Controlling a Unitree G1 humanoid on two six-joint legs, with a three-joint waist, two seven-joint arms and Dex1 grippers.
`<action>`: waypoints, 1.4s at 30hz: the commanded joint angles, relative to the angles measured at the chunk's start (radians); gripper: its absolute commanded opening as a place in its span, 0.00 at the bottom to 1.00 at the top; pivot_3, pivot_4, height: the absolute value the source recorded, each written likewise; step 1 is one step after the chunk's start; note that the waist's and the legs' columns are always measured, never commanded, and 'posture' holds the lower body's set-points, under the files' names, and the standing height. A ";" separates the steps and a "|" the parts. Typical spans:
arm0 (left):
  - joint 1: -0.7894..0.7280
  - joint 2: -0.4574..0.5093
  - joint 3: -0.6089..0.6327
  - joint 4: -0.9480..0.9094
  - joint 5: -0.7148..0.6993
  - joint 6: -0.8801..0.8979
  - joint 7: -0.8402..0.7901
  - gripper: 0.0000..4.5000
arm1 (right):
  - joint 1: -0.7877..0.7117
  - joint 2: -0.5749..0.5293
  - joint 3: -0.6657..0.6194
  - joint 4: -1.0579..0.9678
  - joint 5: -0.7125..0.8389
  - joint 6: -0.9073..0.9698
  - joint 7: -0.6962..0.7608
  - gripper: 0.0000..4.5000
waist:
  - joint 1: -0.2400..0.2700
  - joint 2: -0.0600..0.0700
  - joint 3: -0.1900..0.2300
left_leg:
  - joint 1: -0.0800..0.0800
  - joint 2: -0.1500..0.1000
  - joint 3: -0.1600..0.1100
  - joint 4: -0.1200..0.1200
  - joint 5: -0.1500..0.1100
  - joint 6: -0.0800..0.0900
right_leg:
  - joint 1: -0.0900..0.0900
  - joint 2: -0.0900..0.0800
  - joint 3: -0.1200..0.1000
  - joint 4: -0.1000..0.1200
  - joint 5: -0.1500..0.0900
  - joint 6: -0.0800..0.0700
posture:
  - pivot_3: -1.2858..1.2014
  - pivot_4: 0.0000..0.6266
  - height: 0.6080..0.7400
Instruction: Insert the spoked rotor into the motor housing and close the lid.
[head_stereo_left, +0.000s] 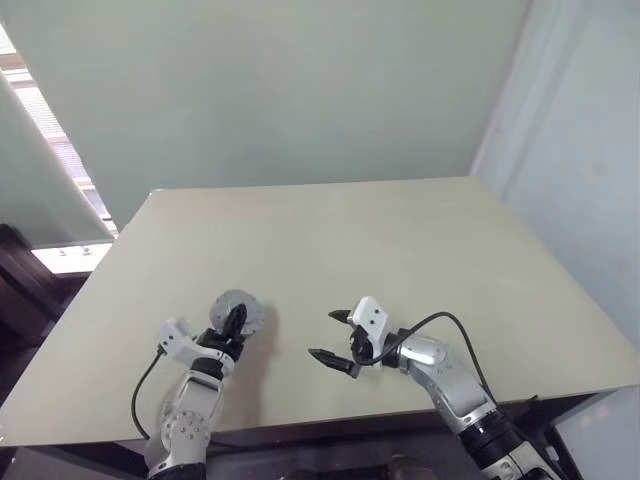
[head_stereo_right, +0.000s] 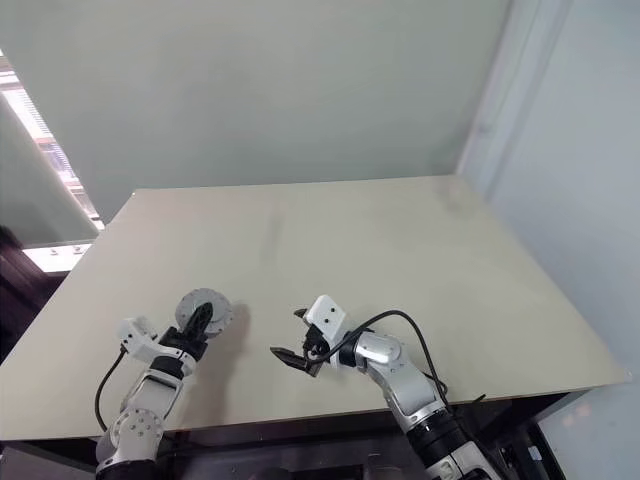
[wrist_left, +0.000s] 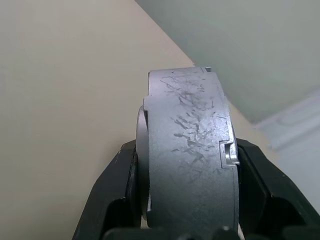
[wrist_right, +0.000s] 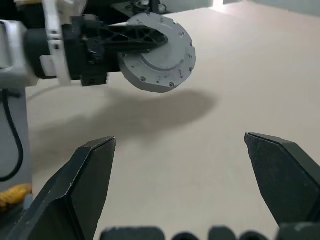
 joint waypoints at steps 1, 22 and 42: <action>-0.056 0.025 0.015 0.007 0.028 -0.049 -0.034 0.45 | -0.001 0.010 -0.002 -0.019 -0.013 -0.039 0.008 1.00 | 0.010 0.000 0.000 | 0.000 0.000 0.000 0.000 0.000 0.000 | 0.000 0.000 0.000 0.000 0.000 0.000 | 0.52 0.00 1.00; -0.096 0.036 0.038 0.147 0.137 -0.089 -0.003 0.91 | 0.016 0.012 0.001 -0.019 -0.059 -0.040 0.013 1.00 | 0.011 -0.005 -0.002 | 0.014 0.000 0.000 0.000 0.000 0.000 | 0.013 0.000 0.000 -0.001 0.001 -0.001 | 0.52 0.00 1.00; -0.030 0.091 -0.041 0.037 0.352 -0.329 -0.033 0.99 | 0.007 0.036 -0.053 0.006 -0.034 0.017 -0.022 1.00 | 0.015 -0.006 -0.003 | 0.016 0.000 0.001 -0.001 0.000 0.000 | 0.015 -0.001 0.000 -0.001 0.001 -0.001 | 0.52 0.00 1.00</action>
